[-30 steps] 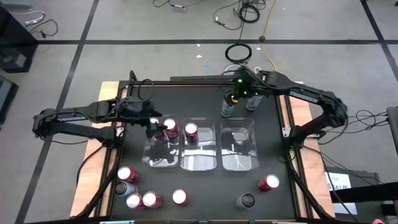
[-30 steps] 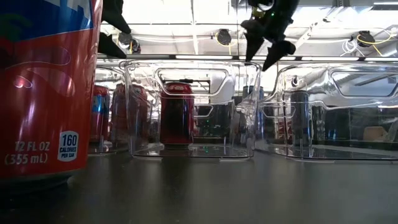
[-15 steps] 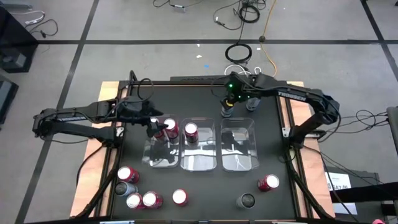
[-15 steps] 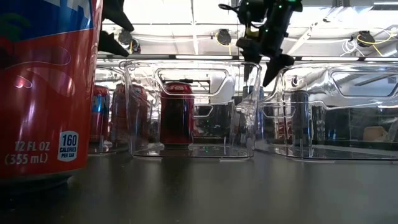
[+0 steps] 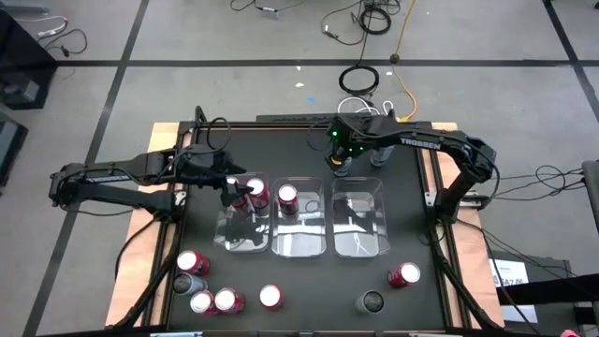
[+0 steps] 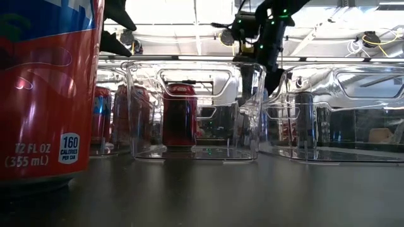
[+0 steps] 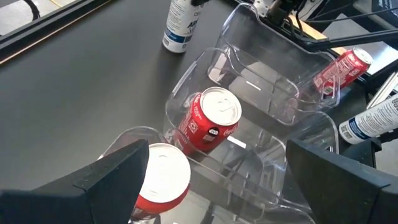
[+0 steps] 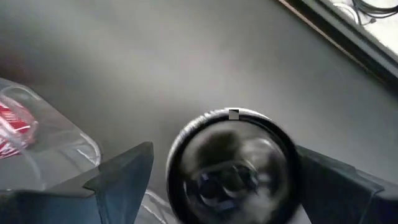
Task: Sort soda cans
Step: Put the top left white blue soda can into the right transparent bin, then put the top white blue soda can into the right transparent bin
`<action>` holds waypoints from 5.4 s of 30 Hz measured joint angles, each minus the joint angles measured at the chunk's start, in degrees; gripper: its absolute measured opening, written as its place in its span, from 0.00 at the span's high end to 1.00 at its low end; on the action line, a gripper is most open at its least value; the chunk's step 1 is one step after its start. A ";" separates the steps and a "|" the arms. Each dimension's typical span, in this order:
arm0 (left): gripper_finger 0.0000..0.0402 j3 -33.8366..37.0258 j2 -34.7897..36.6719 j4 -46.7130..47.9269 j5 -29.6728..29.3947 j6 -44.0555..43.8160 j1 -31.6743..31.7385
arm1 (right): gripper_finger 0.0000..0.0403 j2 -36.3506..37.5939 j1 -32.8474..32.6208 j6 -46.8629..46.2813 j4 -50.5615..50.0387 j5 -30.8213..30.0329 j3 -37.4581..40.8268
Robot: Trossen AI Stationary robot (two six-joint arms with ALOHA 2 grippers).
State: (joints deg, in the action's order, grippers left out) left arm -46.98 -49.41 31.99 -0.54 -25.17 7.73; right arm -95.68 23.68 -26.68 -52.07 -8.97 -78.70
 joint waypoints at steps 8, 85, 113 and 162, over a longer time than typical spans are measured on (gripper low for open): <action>0.04 0.00 0.00 0.20 0.00 0.00 0.00 | 0.15 -2.57 1.55 -1.12 -0.88 0.17 0.00; 0.04 0.00 0.04 -0.04 0.04 10.91 0.00 | 0.36 4.75 -30.06 -60.10 -15.39 -10.47 -0.07; 0.04 0.00 0.03 -0.04 0.04 10.58 0.01 | 0.34 -1.29 -26.53 -54.76 -14.58 -10.17 -0.07; 0.04 0.02 0.02 0.02 0.07 10.58 0.02 | 0.13 22.24 -21.46 -51.45 -24.64 -25.15 -0.09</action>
State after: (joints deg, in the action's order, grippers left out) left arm -46.96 -49.39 32.01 -0.47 -14.59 7.75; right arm -73.44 2.22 -78.14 -76.70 -34.12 -78.78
